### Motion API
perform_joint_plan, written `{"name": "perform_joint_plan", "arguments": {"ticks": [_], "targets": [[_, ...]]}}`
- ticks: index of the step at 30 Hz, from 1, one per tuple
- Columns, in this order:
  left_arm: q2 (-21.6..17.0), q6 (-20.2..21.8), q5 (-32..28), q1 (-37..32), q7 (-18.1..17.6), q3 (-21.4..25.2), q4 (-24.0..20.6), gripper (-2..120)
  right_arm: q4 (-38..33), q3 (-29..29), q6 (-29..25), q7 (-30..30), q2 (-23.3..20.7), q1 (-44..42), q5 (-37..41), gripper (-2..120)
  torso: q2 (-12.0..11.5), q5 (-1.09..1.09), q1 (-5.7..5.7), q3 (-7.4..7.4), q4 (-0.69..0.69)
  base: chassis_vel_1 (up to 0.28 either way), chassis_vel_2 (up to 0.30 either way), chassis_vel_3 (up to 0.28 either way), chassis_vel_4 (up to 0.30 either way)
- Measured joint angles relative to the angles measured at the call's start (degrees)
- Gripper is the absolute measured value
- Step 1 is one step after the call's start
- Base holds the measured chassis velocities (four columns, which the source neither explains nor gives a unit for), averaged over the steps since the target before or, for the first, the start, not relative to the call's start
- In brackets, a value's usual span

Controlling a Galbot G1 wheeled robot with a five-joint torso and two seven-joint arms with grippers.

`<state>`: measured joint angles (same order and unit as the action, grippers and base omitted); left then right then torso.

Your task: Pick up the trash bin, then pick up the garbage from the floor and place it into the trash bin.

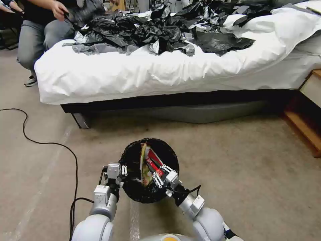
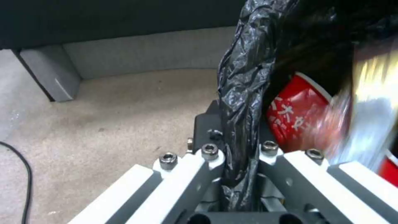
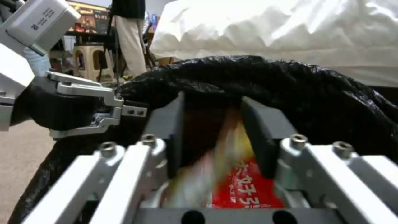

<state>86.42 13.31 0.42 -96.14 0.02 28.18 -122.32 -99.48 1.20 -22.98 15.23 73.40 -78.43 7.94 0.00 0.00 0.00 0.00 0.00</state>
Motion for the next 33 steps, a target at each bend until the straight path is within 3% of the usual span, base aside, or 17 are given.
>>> {"name": "perform_joint_plan", "arguments": {"ticks": [16,24,33], "targets": [[0.11,0.03,-0.02,0.40,-0.01,-0.02,0.30,0,-0.48,0.25,0.12,-0.24,0.01,-0.61,-0.86,97,0.00,0.00,0.00,0.00,0.00,0.000,0.000,0.000,0.000],[-0.12,0.03,-0.15,0.41,0.00,0.15,0.48,0,-6.15,2.41,-1.84,-1.79,0.96,-0.76,-2.31,100,0.00,0.00,0.00,0.00,0.00,0.000,0.000,0.000,0.000],[-0.46,0.02,-0.47,0.43,0.00,0.42,0.73,0,-16.32,12.20,-4.40,-5.92,5.14,-3.30,-6.74,100,0.00,0.00,0.01,0.00,0.00,0.000,0.000,0.000,0.000]]}}
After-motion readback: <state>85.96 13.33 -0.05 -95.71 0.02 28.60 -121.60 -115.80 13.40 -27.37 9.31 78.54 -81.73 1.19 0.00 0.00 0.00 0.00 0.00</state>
